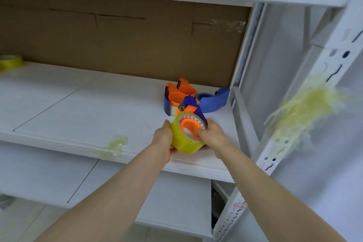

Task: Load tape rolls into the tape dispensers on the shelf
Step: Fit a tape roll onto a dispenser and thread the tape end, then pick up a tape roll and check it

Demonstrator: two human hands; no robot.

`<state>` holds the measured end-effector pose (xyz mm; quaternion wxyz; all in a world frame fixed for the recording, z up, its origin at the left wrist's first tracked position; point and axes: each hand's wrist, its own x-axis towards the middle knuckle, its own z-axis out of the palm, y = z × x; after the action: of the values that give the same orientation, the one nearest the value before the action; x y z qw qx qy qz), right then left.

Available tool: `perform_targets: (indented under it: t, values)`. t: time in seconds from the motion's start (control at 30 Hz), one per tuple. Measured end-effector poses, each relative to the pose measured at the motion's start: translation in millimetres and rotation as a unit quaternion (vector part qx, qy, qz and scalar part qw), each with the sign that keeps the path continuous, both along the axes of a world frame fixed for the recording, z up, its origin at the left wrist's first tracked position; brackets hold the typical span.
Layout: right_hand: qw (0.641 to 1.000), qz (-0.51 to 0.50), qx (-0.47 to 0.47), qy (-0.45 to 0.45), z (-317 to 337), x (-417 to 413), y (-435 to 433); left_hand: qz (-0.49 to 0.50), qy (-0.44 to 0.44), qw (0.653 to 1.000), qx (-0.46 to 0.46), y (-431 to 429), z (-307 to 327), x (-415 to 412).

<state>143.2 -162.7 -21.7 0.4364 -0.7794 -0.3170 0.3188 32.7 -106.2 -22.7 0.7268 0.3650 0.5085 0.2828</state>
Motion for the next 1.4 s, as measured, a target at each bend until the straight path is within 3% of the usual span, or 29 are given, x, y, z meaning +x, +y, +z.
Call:
perform_targets:
  t: [0.13,0.3,0.5,0.6,0.67,0.7,0.77,0.83,0.97,1.03,1.17,1.23,1.3,1.33,1.4]
  values:
    - [0.990,-0.010,-0.059,-0.127,6.6,24.8,13.6,-0.050,0.097,0.990,0.084,9.5,6.6,2.9]
    - [0.944,-0.023,-0.199,-0.263,5.6,54.4,20.3,-0.061,0.115,0.985,0.114,26.4,18.3,1.3]
    - [0.918,0.002,-0.268,-0.292,6.7,70.1,25.7,-0.073,0.135,0.978,0.139,45.9,26.0,-2.8]
    - [0.861,0.012,-0.301,-0.410,15.7,64.4,33.9,-0.066,0.135,0.978,0.146,55.8,29.1,-7.1]
    - [0.827,-0.002,-0.242,-0.508,30.9,53.5,51.2,-0.054,0.136,0.979,0.143,62.2,31.3,-10.3]
    - [0.833,0.001,-0.186,-0.521,36.4,47.5,62.8,-0.048,0.137,0.979,0.142,65.2,31.6,-12.4]
    - [0.886,0.052,-0.081,-0.453,39.8,34.5,88.6,-0.038,0.138,0.980,0.137,69.6,32.0,-17.8]
    - [0.916,0.120,-0.061,-0.379,32.9,24.5,111.0,-0.024,0.138,0.981,0.132,74.1,31.3,-24.6]
    - [0.872,0.198,-0.081,-0.440,5.8,17.0,142.9,-0.008,0.130,0.984,0.120,77.5,27.0,-42.6]
    - [0.871,0.231,-0.057,-0.431,-6.0,15.6,149.8,0.003,0.123,0.986,0.113,76.9,24.0,-50.5]
    - [0.918,0.164,0.040,-0.358,-14.2,8.7,149.3,0.013,0.123,0.987,0.100,74.0,18.4,-60.6]
    - [0.955,0.107,0.114,-0.253,-9.6,1.0,146.8,0.024,0.119,0.988,0.094,73.2,18.2,-64.1]
    - [0.982,0.004,0.187,0.003,1.8,-7.3,139.0,0.022,0.103,0.989,0.108,72.8,17.2,-66.3]
    - [0.964,-0.025,0.213,0.158,6.3,-10.2,132.7,0.009,0.100,0.987,0.129,73.1,15.3,-66.2]
    - [0.877,-0.042,0.221,0.425,9.8,-14.2,117.6,-0.031,0.112,0.973,0.198,72.4,11.3,-64.3]
